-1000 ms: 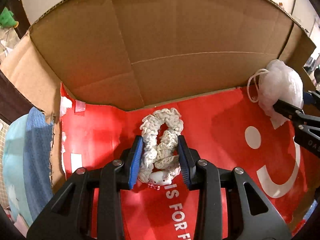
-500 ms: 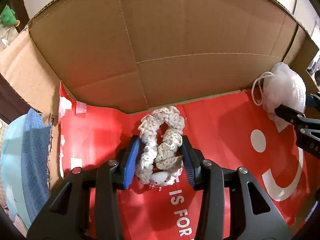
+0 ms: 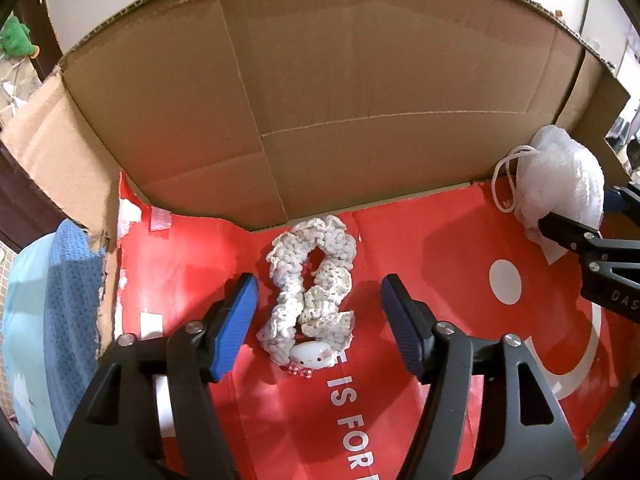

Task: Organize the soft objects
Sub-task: 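Lower the white bath puff into the box and open the right gripper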

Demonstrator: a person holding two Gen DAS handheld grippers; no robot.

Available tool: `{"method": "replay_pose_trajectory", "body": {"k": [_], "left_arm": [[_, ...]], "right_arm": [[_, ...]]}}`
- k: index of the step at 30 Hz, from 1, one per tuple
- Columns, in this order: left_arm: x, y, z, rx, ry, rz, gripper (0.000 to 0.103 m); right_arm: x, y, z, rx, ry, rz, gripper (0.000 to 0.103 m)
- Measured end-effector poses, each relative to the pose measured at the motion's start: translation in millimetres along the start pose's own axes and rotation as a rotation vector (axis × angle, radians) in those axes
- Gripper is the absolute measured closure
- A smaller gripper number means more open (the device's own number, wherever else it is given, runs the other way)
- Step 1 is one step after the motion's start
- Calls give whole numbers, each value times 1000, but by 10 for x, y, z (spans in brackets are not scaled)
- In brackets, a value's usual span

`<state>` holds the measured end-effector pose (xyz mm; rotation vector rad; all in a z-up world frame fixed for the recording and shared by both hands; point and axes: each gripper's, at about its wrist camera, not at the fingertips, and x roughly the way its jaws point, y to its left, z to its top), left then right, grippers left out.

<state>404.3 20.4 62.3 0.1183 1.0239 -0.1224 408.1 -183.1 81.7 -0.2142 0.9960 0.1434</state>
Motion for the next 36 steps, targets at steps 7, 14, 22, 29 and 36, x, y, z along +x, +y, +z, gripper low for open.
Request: {"method": "replay_pose_trajectory", "body": {"k": [7,14,22,29,36], "left_arm": [[-152,-23,12,2,-22,-1,36],[-371,-34,-21,-7,-50,-7,30],[-772,-74,-147,-13,-102,-5,27],[-1094,-53,-287,-28,-174,-13,22],[-1532,-106,-468,-25,-277,-12,12]], "right_arm": [[-66,13,-16,-1,-9,-6,34],[-148,31,-15,4,-20,-15,28],[-394,-13,-39,30,-61,-15,25],[-794,-29,-124,41,-124,0,19],[-1294,23,-347,37,-223,19,11]]}}
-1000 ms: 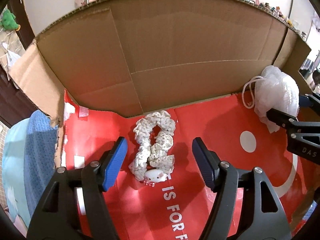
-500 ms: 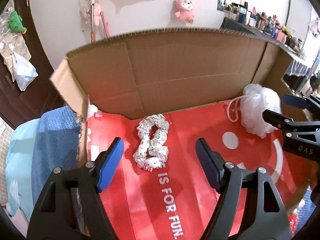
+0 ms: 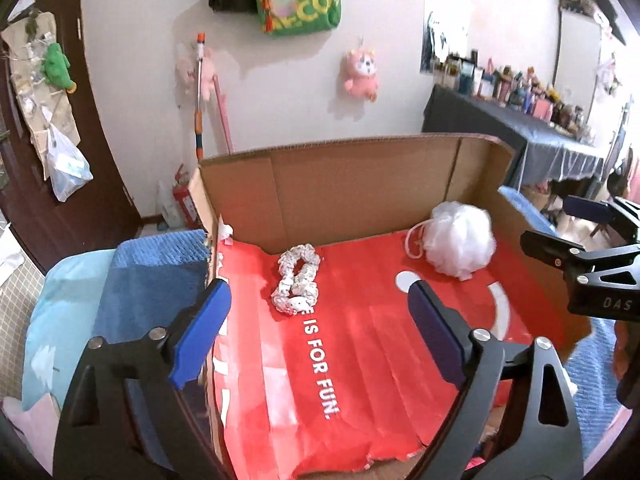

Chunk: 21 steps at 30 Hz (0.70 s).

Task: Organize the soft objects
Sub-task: 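Lower the white bath puff into the box and open the right gripper, then withdraw both tools from the box back toward the remaining items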

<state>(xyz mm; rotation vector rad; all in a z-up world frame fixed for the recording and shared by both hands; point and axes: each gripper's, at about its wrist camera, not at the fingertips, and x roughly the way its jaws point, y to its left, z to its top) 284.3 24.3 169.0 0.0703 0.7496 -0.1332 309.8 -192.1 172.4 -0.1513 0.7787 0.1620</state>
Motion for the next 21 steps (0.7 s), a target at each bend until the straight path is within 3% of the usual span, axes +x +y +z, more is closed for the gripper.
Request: {"method": "replay_pose_trajectory", "body": {"k": [10,21], "left_arm": [[-823,-155,-264,2,-191,-3,5],[-1700,-310,-885,3,-425,7,0]], "right_arm": [[-857,-40,-340,19,-166,24,1],[-1772,84,-1023,5,-344,30,0]]}}
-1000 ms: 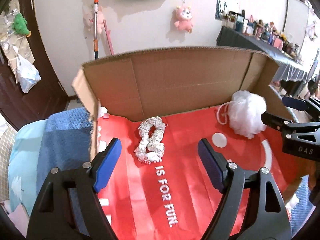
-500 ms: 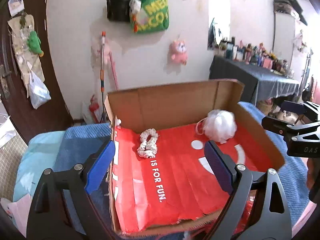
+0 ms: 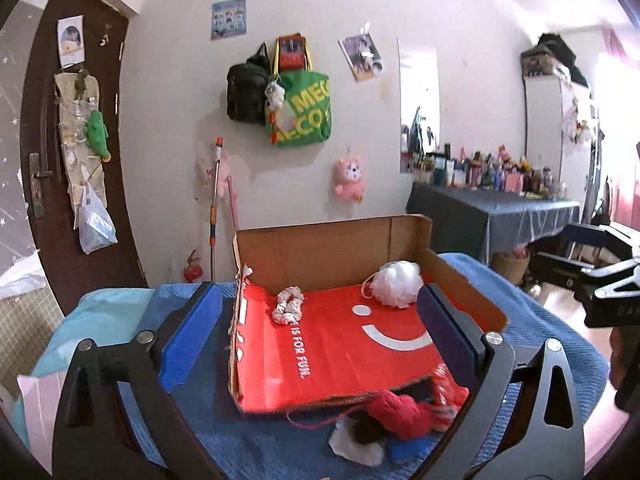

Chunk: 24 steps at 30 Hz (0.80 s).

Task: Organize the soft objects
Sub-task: 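Withdraw both tools from the box back toward the remaining items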

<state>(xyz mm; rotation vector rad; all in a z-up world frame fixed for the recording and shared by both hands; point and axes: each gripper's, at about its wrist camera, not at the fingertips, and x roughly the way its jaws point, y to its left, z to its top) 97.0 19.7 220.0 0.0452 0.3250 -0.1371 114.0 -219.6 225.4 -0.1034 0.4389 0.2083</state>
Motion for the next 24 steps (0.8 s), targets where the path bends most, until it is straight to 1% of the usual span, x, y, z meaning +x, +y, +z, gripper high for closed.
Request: {"method": "replay_pose_trajectory", "body": {"k": [3,7,9,16,21,24], "left_arm": [[-218,-30,-121,-18,-34,-12,0],[-425,-62,-309,-40,-49,-23,0],[-506,-89,-422,-42,-54,-9,0],[-666,-182,-865,-55,-39,3,0],[-757,-272,-1110,-53,-27,-8,0],[-778,-304,-1249,-50,-30,2,0]], "right_arm": [[-198,33,-166,11,-26,7,0],[-384,88,-403,26,-54,3,0],[-462,109,-547,39,-65,0,0],[-622,180,-989,70,-92,-55,0],[-656,206,-1286,89,-98,-75,0],[-642,240,-1471,85,-92,-92,0]]}}
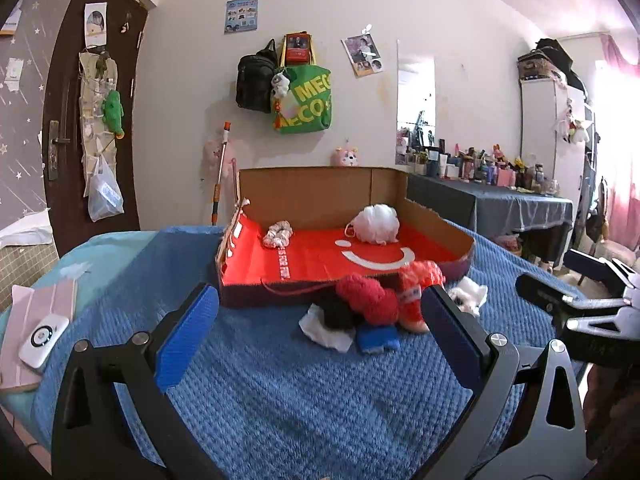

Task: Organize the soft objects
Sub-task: 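Withdraw both tools from the box back toward the remaining items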

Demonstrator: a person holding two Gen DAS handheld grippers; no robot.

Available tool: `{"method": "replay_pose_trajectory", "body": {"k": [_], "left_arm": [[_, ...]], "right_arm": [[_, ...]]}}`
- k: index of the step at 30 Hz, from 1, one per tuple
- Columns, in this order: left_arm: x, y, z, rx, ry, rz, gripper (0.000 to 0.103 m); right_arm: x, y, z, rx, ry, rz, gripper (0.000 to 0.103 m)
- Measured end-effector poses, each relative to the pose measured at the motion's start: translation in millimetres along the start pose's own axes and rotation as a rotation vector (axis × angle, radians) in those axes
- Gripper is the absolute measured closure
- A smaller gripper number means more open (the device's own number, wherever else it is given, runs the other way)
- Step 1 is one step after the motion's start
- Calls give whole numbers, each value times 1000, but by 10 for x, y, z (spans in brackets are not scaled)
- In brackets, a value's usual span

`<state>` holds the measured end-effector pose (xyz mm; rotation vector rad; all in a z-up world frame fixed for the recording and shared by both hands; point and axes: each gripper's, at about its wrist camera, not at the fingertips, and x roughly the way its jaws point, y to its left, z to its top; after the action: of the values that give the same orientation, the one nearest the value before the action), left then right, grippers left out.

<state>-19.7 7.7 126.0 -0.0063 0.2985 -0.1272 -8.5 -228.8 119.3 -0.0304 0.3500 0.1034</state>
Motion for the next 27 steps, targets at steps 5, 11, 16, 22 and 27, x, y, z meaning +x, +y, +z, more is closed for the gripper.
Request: {"method": "replay_pose_trajectory", "body": {"k": [5,11,16,22,27], "left_arm": [[1,5,-160,0,12,2,0],[106,32,-414,0,79,16,0],[223,65,-610,-12,152,21,0],[284,119,-690,-33,182,28,0],[313,145,-694,-37,191,26,0]], "right_arm": [[14,47,-295,-27,26,-1,0],[81,28,-594,7,81,-7,0],[179,63,-767,-1,131,-10,0],[249,17,-790,43,156,9,0],[293,13,-795,54,171,18,0]]}}
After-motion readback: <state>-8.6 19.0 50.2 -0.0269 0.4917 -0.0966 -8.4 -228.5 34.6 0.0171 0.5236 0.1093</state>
